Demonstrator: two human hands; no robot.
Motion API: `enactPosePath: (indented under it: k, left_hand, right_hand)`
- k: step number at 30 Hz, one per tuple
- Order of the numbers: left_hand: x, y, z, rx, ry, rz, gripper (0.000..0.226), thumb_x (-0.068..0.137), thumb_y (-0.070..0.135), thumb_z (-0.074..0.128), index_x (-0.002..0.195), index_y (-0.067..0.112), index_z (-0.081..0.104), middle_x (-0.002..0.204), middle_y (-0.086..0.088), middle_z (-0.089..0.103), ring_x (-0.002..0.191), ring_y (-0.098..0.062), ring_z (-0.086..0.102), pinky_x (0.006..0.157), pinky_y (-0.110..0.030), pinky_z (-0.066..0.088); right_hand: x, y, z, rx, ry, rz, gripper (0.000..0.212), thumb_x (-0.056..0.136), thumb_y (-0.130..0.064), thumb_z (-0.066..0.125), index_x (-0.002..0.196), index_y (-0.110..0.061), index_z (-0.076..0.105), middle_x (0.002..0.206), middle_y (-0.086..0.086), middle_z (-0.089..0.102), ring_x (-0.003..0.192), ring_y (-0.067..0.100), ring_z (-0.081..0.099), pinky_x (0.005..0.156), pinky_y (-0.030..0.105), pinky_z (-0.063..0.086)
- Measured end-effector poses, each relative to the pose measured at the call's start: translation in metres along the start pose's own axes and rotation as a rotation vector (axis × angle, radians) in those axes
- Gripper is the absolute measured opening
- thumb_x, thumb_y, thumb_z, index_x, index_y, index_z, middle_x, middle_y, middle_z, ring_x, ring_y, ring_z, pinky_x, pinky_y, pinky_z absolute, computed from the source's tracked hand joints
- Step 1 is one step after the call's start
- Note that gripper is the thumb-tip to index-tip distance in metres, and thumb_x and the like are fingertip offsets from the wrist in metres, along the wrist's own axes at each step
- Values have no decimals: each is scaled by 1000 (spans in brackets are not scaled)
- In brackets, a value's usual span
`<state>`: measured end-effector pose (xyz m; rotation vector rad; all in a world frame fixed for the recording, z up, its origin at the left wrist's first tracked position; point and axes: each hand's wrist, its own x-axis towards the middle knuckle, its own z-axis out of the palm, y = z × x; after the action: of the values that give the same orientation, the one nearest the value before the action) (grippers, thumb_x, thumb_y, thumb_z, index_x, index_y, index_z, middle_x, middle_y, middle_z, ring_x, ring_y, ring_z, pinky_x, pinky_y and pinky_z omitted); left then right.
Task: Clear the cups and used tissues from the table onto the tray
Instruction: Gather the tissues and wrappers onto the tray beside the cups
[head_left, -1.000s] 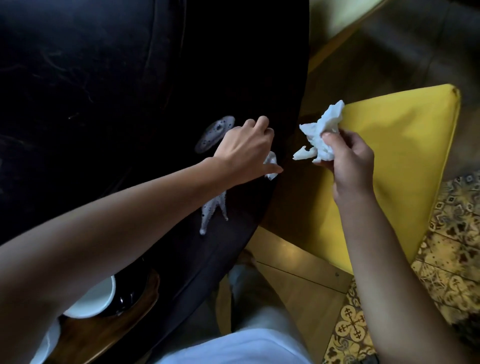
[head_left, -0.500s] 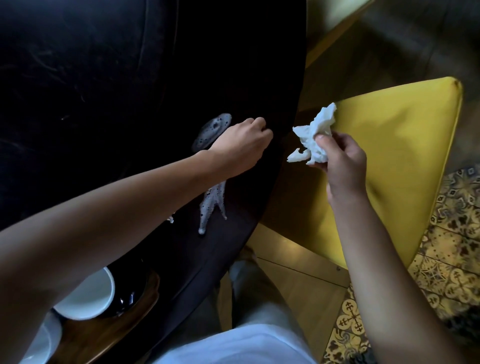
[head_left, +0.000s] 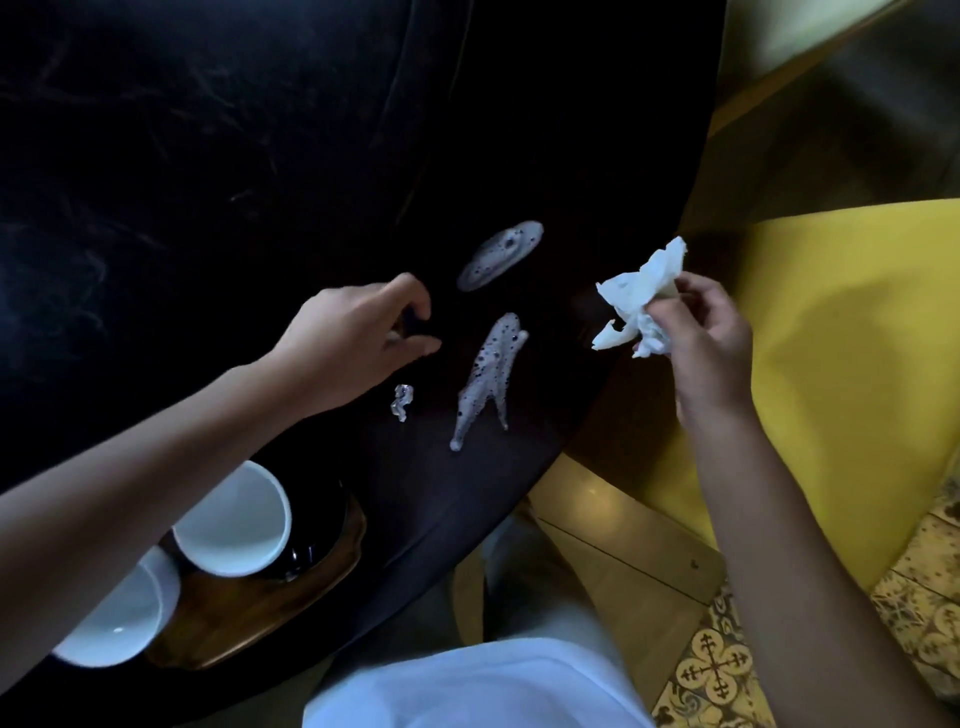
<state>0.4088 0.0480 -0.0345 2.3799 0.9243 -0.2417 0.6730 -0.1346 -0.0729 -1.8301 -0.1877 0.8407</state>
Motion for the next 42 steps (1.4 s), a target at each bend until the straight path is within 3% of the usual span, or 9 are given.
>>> enactPosePath:
  k: [6, 9, 13, 17, 22, 31, 36, 39, 42]
  left_hand:
    - [-34, -28, 33, 223, -144, 173, 46, 88, 54, 70, 118, 24, 53, 93, 7, 65, 88, -20, 67, 61, -32, 45]
    - [-36, -32, 45, 319, -198, 134, 46, 93, 53, 63, 124, 21, 49, 98, 4, 65, 96, -24, 67, 63, -32, 39]
    - [-35, -35, 53, 350, -158, 179, 30, 100, 42, 57, 118, 19, 55, 94, 1, 66, 93, -27, 68, 60, -33, 40]
    - [-34, -32, 56, 346, -153, 207, 21, 102, 35, 51, 112, 17, 56, 89, 0, 65, 88, -29, 67, 59, -33, 36]
    - [-37, -28, 44, 208, -84, 99, 14, 94, 31, 56, 98, 18, 55, 74, 6, 61, 73, -29, 66, 57, -32, 40]
    - [-138, -9, -12, -120, 255, -184, 13, 84, 34, 63, 93, 24, 61, 60, 7, 57, 52, -18, 55, 53, -31, 42]
    - [-254, -1, -8, -422, 460, -414, 8, 89, 24, 68, 94, 22, 62, 90, 10, 67, 73, 2, 64, 64, -9, 43]
    - [-320, -2, 24, -523, 547, -553, 9, 90, 22, 72, 93, 19, 65, 83, 4, 71, 76, -8, 69, 67, -21, 52]
    - [-372, -15, 63, -541, 563, -640, 8, 89, 17, 73, 90, 18, 65, 84, 6, 69, 75, -8, 68, 65, -24, 51]
  right_hand:
    - [-5, 2, 13, -69, -3, -24, 21, 84, -21, 72, 98, -35, 67, 102, -7, 68, 91, 4, 66, 74, 17, 52]
    - [-8, 2, 15, -87, -4, -38, 23, 79, -28, 73, 101, -34, 68, 103, -6, 69, 93, 7, 67, 75, 18, 52]
    - [-13, 3, 14, -126, -14, -66, 30, 83, -21, 73, 112, -26, 70, 98, -11, 69, 85, -2, 66, 72, 16, 52]
    - [-20, 7, 10, -223, -18, -91, 32, 86, -20, 74, 117, -30, 70, 106, -11, 72, 95, 1, 69, 76, 18, 56]
    - [-28, 8, 6, -291, 18, -114, 27, 87, -24, 73, 112, -32, 67, 107, -16, 69, 100, 1, 66, 80, 21, 55]
    - [-62, -9, 17, -291, -124, -192, 30, 87, -25, 73, 116, -22, 67, 115, 1, 71, 107, 14, 69, 85, 28, 58]
    - [-114, -19, 42, -221, -296, -209, 24, 90, -5, 72, 112, -14, 68, 95, -12, 74, 93, 0, 70, 78, 18, 56]
    - [-155, -13, 60, -221, -431, -216, 27, 88, 3, 72, 108, -14, 69, 91, -14, 76, 92, 4, 72, 79, 17, 56]
    - [-196, 3, 76, -225, -528, -238, 29, 85, 6, 73, 113, -1, 68, 100, 1, 76, 97, 13, 74, 84, 23, 58]
